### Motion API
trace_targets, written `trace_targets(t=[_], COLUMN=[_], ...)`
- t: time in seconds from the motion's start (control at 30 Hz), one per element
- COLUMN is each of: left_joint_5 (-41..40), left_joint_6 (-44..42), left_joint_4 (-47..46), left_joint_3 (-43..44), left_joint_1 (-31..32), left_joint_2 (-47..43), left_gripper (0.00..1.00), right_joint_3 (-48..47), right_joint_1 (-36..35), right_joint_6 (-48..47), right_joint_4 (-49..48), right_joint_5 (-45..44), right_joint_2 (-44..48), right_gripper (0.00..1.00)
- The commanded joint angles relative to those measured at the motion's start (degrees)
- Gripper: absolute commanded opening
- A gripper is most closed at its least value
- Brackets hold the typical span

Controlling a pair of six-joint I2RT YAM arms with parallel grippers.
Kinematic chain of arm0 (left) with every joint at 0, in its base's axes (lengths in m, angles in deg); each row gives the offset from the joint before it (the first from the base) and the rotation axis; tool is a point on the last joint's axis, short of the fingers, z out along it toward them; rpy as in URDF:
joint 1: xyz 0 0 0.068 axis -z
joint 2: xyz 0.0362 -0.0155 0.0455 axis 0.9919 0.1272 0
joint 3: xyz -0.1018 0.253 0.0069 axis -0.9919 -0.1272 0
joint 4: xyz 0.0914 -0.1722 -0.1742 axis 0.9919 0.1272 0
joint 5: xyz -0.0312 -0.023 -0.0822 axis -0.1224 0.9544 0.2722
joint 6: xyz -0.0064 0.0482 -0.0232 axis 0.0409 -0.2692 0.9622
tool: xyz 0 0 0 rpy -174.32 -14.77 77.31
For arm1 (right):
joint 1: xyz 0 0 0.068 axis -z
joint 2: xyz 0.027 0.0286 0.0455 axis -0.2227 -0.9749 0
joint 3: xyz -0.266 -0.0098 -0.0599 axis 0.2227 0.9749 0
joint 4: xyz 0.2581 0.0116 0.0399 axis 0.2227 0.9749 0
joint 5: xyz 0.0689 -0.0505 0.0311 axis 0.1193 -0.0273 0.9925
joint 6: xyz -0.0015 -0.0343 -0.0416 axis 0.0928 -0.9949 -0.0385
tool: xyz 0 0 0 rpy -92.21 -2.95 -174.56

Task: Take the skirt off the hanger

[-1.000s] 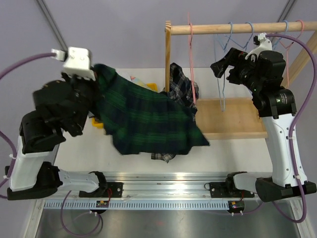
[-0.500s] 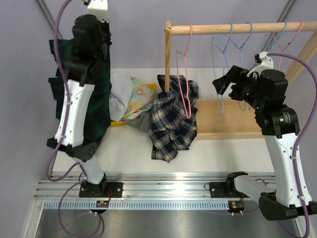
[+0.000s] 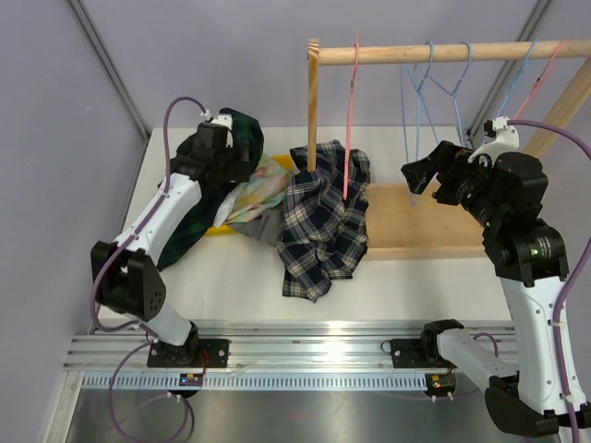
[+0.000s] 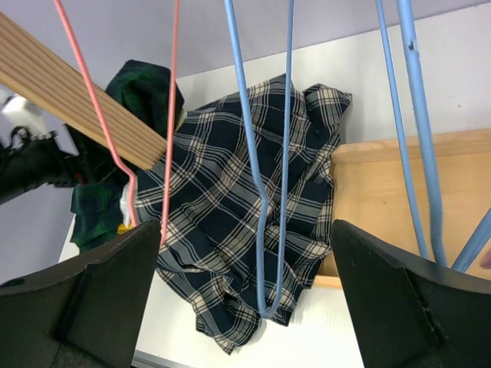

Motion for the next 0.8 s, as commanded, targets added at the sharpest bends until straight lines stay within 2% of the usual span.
trace_targets(t=[0.0, 0.13, 0.2, 0.23, 0.33, 0.47, 0.57, 0.73, 0.77], left_joint_5=[0.4, -3.0, 2.1, 7.6, 15.6, 17.1, 21.7, 16.6, 16.3], left_joint_6=[6.0, 3.4, 4.1, 5.4, 7.4, 9.2, 12.0, 12.8, 12.8], left_joint_4=[-8.7, -8.9, -9.7, -10.1, -12.6, -19.4, -26.8, -29.8, -29.7], left_joint_3=[-6.2, -10.6, -12.9, -13.8, -19.0, -26.2, -30.8, -30.5, -29.4], left_joint_1=[1.1, 7.8, 9.9, 10.5, 14.0, 19.2, 21.1, 24.4, 24.6], left_joint_2=[-15.8, -25.2, -29.6, -30.5, -33.2, -32.1, -29.1, -22.3, -21.3], left_gripper=[0.99, 0.99, 0.99, 0.99, 0.99, 0.99, 0.99, 0.99, 0.96], right_joint_3=[1.1, 3.2, 4.0, 4.2, 4.9, 4.7, 4.2, 3.1, 2.9], right_joint_1=[0.2, 0.2, 0.2, 0.2, 0.1, 0.1, 0.2, 0.1, 0.2], right_joint_6=[-0.4, 0.4, 1.1, 1.3, 1.9, 1.9, 1.8, 1.0, 0.9], right_joint_4=[0.0, -0.6, -1.0, -1.1, -1.0, 0.0, 1.1, 3.1, 3.6], right_joint_5=[-0.8, -0.1, 0.5, 0.7, 0.7, 0.0, -0.1, -1.0, -1.2], right_joint_2=[0.7, 1.8, 2.2, 2.5, 3.3, 4.1, 4.8, 5.9, 6.1], right_gripper=[1.0, 0.99, 0.99, 0.99, 0.99, 0.99, 0.99, 0.99, 0.99])
